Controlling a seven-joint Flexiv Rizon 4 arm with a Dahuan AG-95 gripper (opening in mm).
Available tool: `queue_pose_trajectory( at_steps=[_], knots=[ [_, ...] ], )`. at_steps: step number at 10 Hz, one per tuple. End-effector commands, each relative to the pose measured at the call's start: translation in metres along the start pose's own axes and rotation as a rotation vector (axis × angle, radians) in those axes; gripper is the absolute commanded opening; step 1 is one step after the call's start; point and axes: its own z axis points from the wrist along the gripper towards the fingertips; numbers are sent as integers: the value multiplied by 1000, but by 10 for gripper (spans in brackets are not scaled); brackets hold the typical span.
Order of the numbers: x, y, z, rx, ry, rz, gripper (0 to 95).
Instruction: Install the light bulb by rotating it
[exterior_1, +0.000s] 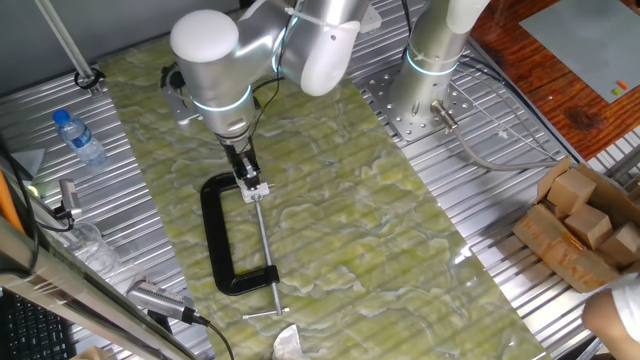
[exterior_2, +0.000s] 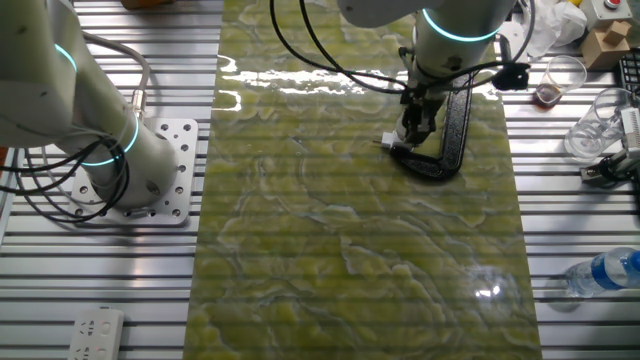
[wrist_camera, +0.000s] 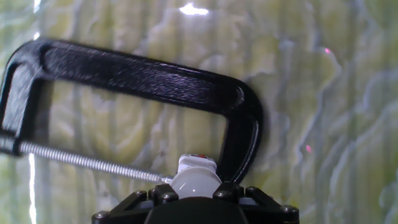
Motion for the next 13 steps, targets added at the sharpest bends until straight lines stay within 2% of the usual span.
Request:
queue_pose_trajectory(
  at_steps=[1,3,4,5,8,10,11,12,13],
  knots=[
    [0,0,0,4,1,4,0],
    [0,0,0,6,1,-31,380],
    [0,0,0,6,1,-54,380],
    [0,0,0,7,1,-57,570],
    [0,0,0,6,-3,-96,570],
    [0,0,0,9,-9,-205,570],
    [0,0,-2,10,-9,-290,570],
    [-1,0,-6,13,-10,-439,570],
    [-1,0,-8,14,-13,-500,570]
  ],
)
